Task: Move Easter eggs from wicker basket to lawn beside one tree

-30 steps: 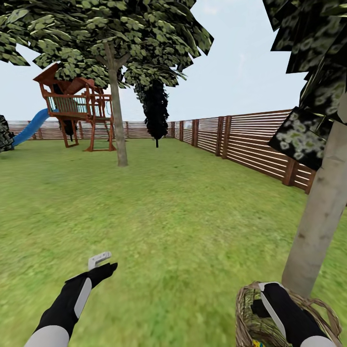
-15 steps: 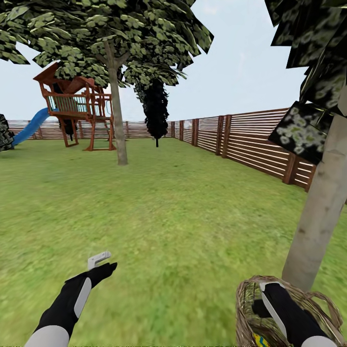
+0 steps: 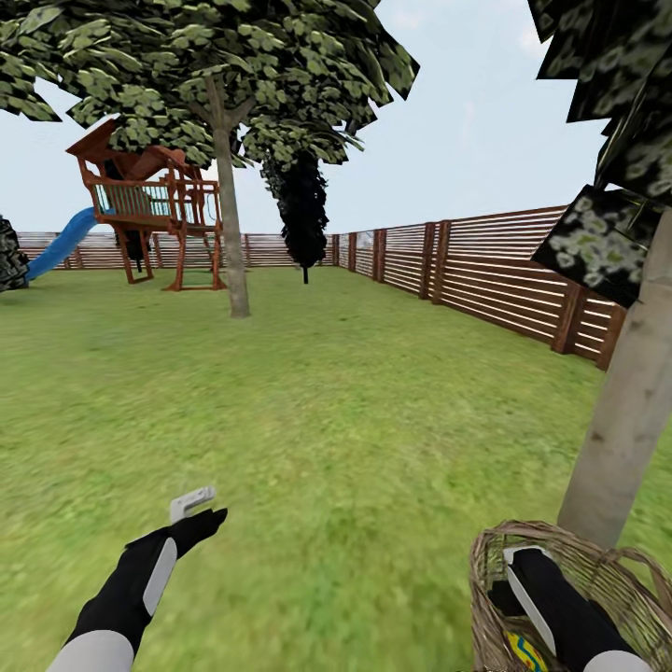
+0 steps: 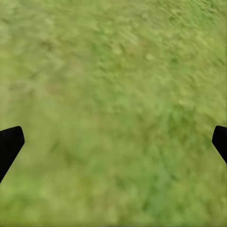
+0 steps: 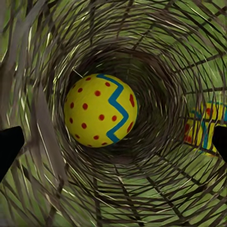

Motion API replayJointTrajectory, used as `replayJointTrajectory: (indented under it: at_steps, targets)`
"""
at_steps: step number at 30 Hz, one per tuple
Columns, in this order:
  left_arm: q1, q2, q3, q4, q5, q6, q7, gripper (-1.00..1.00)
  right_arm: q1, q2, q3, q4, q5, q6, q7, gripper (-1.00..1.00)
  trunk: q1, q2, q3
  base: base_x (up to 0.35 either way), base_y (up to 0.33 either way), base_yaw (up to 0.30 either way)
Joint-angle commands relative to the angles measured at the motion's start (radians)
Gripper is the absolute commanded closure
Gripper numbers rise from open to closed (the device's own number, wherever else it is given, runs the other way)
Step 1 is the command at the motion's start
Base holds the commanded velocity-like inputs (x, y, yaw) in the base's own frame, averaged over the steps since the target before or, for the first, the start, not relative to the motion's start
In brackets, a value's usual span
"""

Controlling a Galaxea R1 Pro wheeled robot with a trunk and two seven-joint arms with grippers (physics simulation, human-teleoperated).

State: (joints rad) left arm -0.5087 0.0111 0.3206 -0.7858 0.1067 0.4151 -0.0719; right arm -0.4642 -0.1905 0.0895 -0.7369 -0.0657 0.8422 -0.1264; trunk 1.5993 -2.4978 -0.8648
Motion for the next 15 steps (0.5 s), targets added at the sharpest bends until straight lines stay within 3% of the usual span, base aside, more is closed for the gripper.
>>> replayJointTrajectory:
  at_steps: [1,9,15]
  targets:
    - [-0.001,0.0,0.003,-0.001,0.011,0.007,-0.002,-1.0,-0.001,-0.002,0.005,0.0,-0.01,0.003,-0.007,-1.0,0.001,-0.002,-0.005,0.0,0.005,0.0]
    - [-0.001,-0.005,-0.001,0.001,0.007,0.007,0.002,-1.0,-0.001,-0.037,0.004,-0.002,-0.012,0.003,-0.006,-1.0,0.005,-0.004,-0.036,0.001,-0.001,0.0]
    - [-0.001,-0.023,-0.005,0.024,0.004,0.006,0.002,-1.0,-0.001,-0.041,0.004,-0.003,-0.013,0.003,-0.005,-1.0,0.007,-0.006,-0.059,0.169,-0.048,0.0]
